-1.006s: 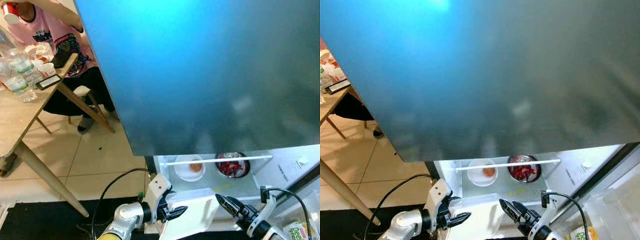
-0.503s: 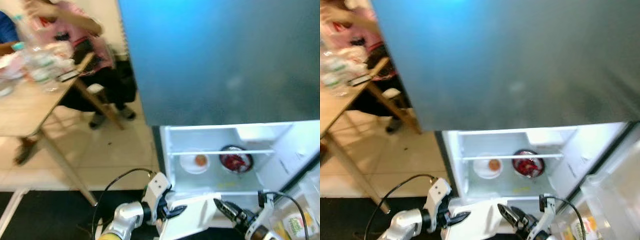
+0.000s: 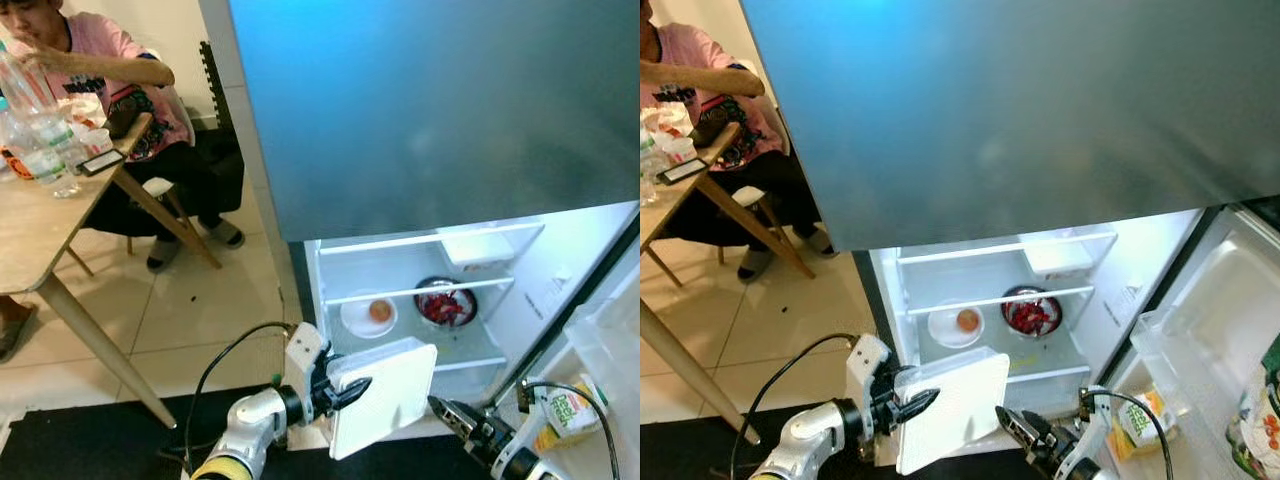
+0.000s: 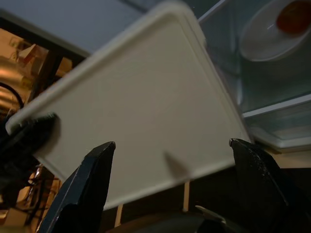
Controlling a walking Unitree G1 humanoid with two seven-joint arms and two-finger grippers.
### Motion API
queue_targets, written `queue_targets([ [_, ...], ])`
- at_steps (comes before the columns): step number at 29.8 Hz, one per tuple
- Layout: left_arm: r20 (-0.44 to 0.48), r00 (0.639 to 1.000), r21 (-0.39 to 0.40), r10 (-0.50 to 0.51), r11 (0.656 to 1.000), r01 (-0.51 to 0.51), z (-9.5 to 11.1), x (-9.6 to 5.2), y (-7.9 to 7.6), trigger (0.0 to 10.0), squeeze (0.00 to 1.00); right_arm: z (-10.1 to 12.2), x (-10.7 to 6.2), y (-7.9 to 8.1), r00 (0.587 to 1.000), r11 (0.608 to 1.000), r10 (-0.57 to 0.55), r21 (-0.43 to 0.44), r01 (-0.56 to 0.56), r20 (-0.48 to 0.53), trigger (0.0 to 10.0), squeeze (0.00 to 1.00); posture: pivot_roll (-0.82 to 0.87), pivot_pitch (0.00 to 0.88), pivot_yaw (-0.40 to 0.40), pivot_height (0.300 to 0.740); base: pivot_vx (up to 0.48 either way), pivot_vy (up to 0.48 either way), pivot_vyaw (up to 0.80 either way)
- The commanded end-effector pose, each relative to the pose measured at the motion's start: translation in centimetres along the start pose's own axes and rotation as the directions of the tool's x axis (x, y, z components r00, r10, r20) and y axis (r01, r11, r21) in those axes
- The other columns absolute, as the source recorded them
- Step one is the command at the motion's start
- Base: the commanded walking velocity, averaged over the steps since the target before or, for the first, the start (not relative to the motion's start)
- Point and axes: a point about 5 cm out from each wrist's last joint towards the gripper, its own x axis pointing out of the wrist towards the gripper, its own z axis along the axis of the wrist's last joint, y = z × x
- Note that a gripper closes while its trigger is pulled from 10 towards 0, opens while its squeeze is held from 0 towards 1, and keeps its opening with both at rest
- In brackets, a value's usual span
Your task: Restocking fridge
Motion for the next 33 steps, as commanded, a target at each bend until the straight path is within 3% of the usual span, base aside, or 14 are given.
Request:
queue_targets([
  [1,0.088,0.995,-0.031,-0.050,0.998,0.053,1.7,0.2,0.2,10.0,0.00,1.1,0.1,0.3,0.999,0.999,0.041,-0.013,-0.040,0.034,10.0,0.00,0.00,0.075,0.066,0.740,0.000,0.000,0.00],
  [6,0.163,0.985,-0.093,-0.065,0.992,0.081,2.7,-0.1,0.6,10.0,0.00,2.6,0.0,0.6,0.992,0.995,0.101,-0.030,-0.099,0.077,10.0,0.00,0.01,0.075,0.067,0.740,0.000,0.000,0.00],
  [13,0.211,0.977,-0.210,-0.016,0.976,0.061,2.1,-0.6,0.8,10.0,0.00,3.3,0.0,0.7,0.988,0.991,0.126,-0.054,-0.122,0.083,10.0,0.00,0.00,0.075,0.067,0.740,0.000,0.000,0.00],
  [17,0.306,0.952,-0.333,0.010,0.938,0.098,2.4,-1.1,0.8,10.0,0.00,3.6,-0.2,0.6,0.988,0.992,0.120,-0.056,-0.114,0.098,10.0,0.00,0.00,0.076,0.067,0.740,0.000,0.000,0.00],
  [21,0.349,0.937,-0.383,0.012,0.915,0.130,2.6,-1.4,1.0,10.0,0.00,3.8,-0.3,0.4,0.989,0.995,0.087,-0.049,-0.082,0.116,10.0,0.00,0.00,0.076,0.067,0.740,0.000,0.000,0.00],
  [24,0.422,0.907,-0.448,-0.011,0.867,0.219,2.9,-2.4,1.1,10.0,0.00,4.1,-0.6,0.2,0.985,0.998,0.059,-0.026,-0.056,0.162,10.0,0.00,0.00,0.076,0.067,0.740,0.000,0.000,0.00],
  [33,0.479,0.878,-0.503,-0.003,0.819,0.277,3.1,-2.9,1.1,10.0,0.00,4.3,-0.9,-0.1,0.977,0.999,0.033,0.002,-0.034,0.212,10.0,0.00,0.00,0.076,0.070,0.740,0.000,0.000,0.00],
])
